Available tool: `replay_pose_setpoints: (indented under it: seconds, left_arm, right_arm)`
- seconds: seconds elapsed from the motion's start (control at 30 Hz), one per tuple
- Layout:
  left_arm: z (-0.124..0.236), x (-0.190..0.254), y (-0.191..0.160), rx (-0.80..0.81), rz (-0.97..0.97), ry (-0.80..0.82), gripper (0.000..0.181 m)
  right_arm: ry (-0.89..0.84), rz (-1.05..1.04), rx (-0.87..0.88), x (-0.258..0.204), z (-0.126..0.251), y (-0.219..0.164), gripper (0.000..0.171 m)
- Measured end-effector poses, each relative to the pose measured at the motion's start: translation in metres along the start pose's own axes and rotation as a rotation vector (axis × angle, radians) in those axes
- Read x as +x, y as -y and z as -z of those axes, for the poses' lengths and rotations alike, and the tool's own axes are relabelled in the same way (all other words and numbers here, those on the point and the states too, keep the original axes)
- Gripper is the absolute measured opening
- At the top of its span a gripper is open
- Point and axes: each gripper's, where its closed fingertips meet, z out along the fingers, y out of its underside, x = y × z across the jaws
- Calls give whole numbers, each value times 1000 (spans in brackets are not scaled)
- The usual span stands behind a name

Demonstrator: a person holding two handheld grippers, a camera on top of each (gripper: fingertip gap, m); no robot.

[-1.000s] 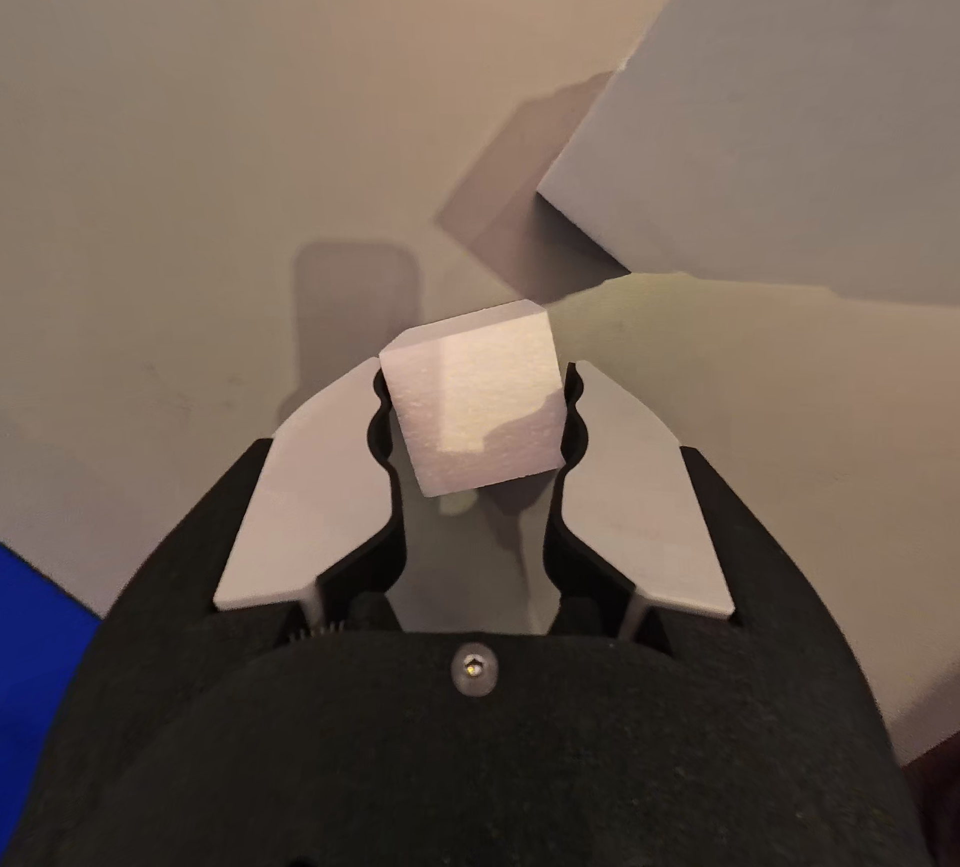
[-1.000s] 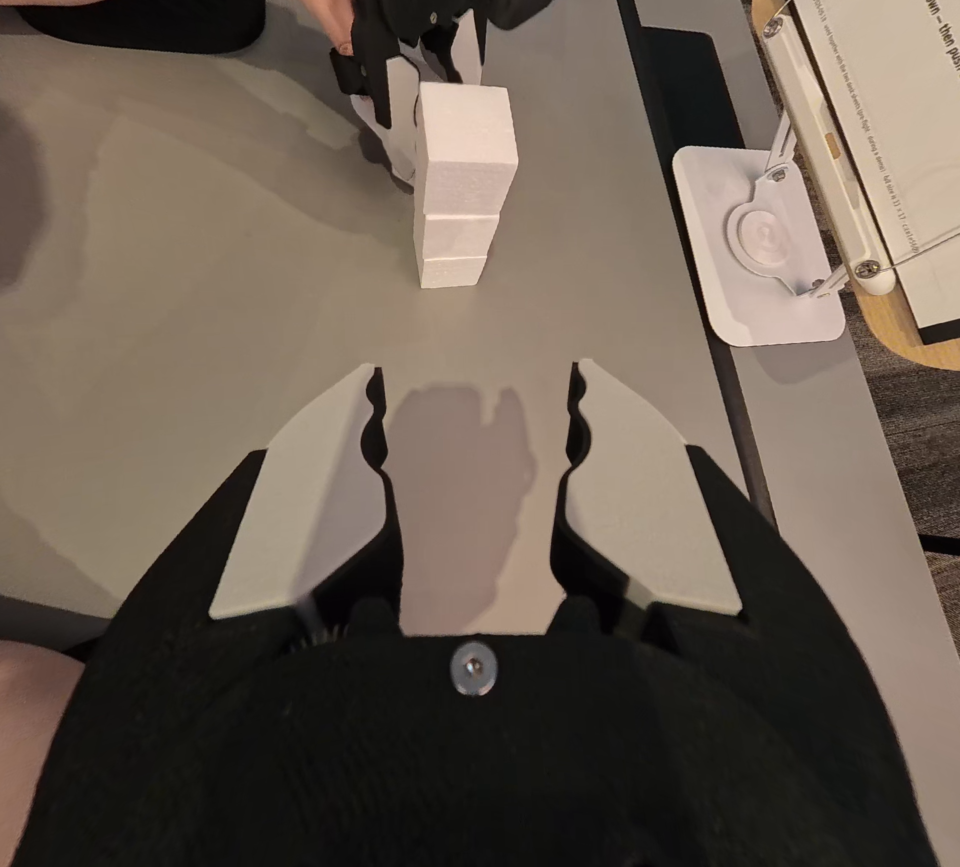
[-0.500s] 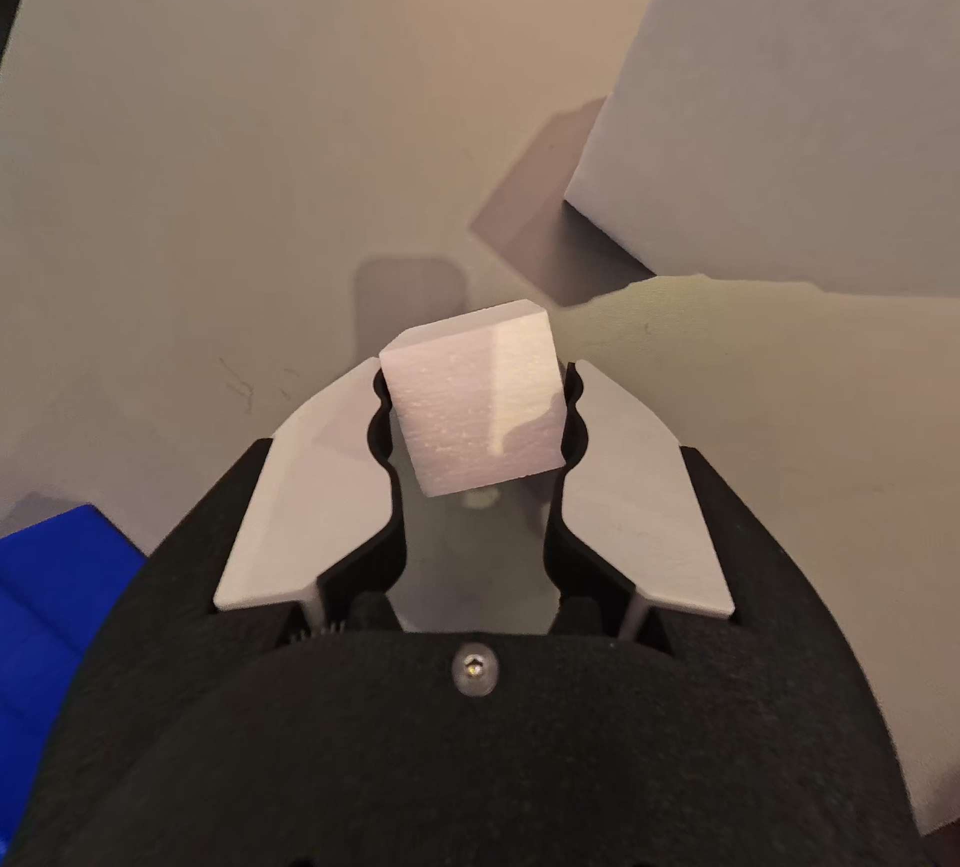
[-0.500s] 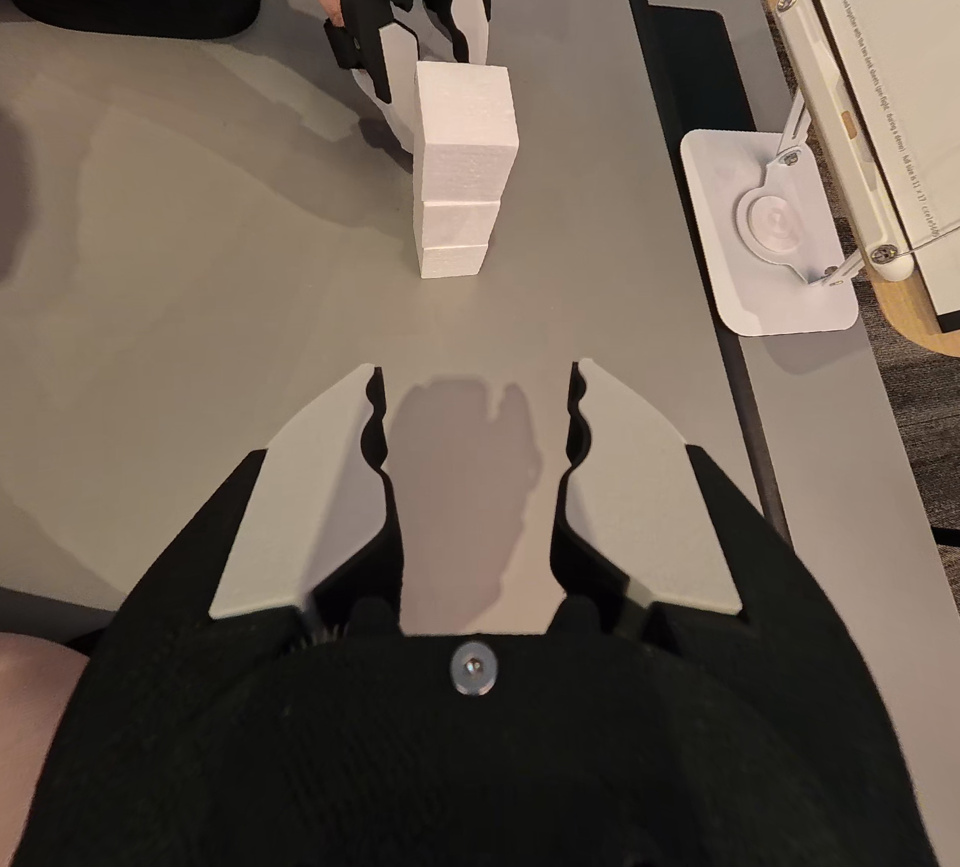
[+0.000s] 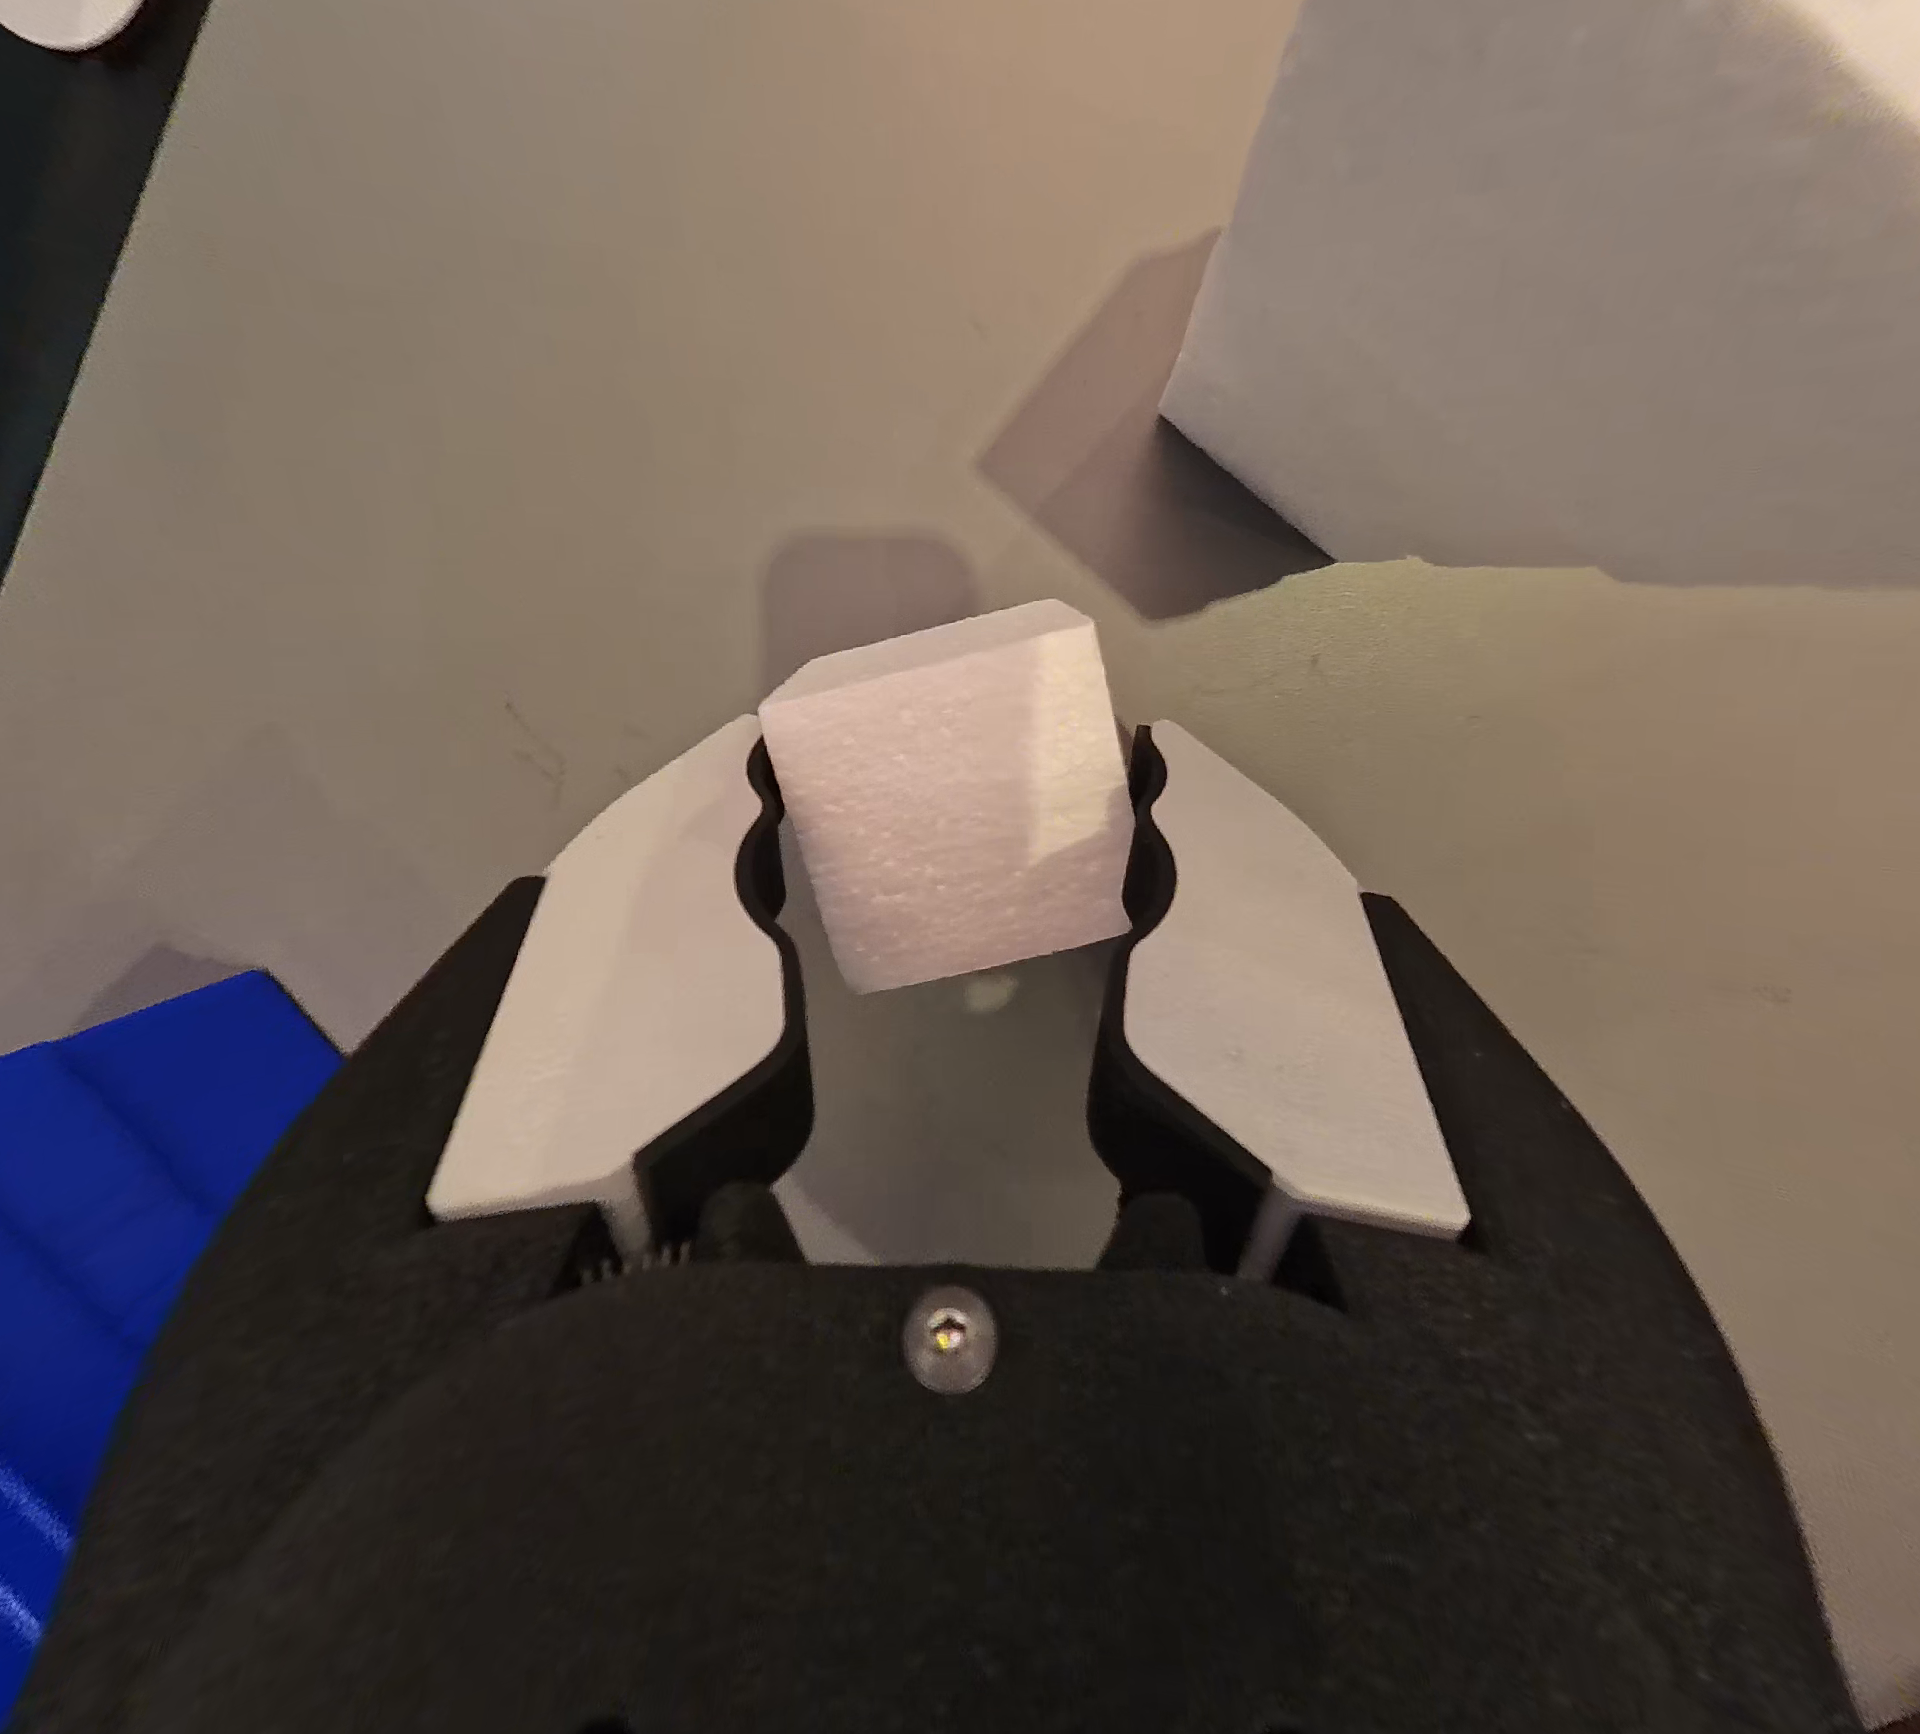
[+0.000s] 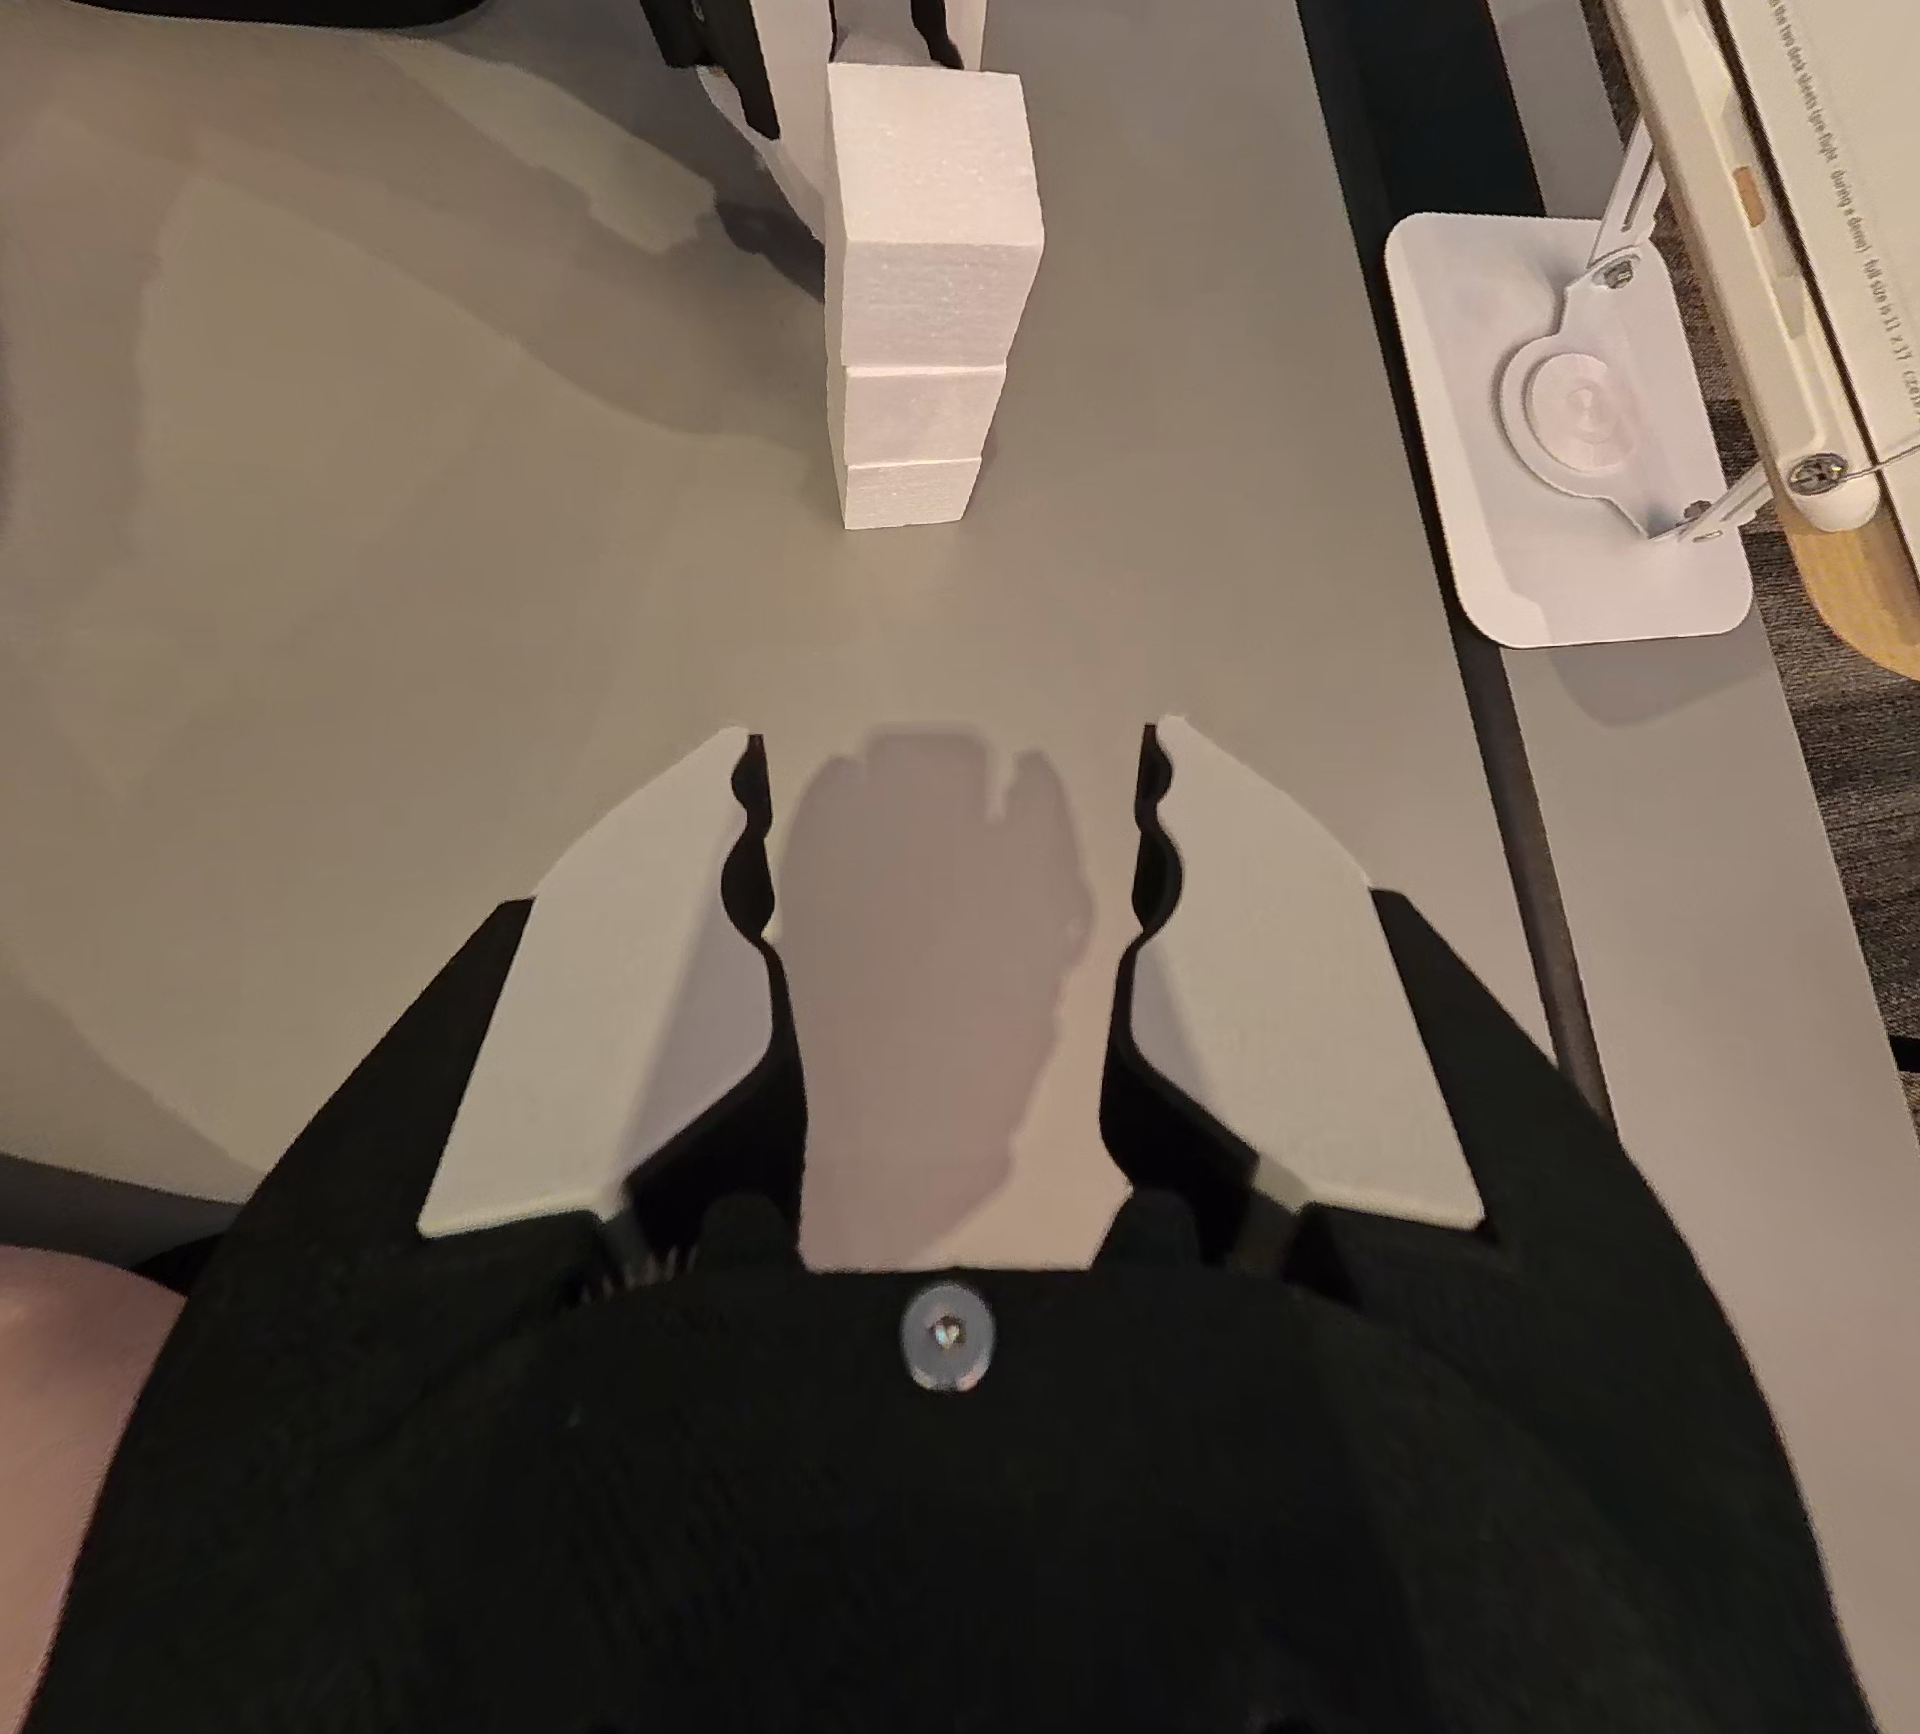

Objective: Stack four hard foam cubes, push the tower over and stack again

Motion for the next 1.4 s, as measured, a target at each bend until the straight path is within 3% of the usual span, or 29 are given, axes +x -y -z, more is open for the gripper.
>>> replay_pose_setpoints:
  seconds: [0.27, 0.47, 0.57, 0.7, 0.83, 0.97, 1.4]
  left_arm:
    - [12, -7, -1, 18, 11, -1, 64]
    - [81, -10, 32, 286, 94, -146, 64]
    - [124, 3, 57, 392, -73, -170, 64]
    - [162, 36, 87, 407, -343, -244, 64]
    - [147, 51, 98, 236, -633, -245, 64]
    - [123, 46, 102, 48, -663, -233, 64]
    - [114, 56, 108, 48, -773, -318, 64]
  right_arm:
    - [-19, -8, -6, 3, 1, -2, 69]
    - [-33, -24, 42, 7, 13, -3, 69]
    - [-31, -31, 63, 10, 17, -4, 69]
    - [-27, -30, 67, 12, 18, -8, 68]
    - [-12, -32, 84, 12, 19, -7, 68]
    - [8, -25, 94, 8, 18, -6, 68]
    - [51, -19, 108, 3, 10, -4, 66]
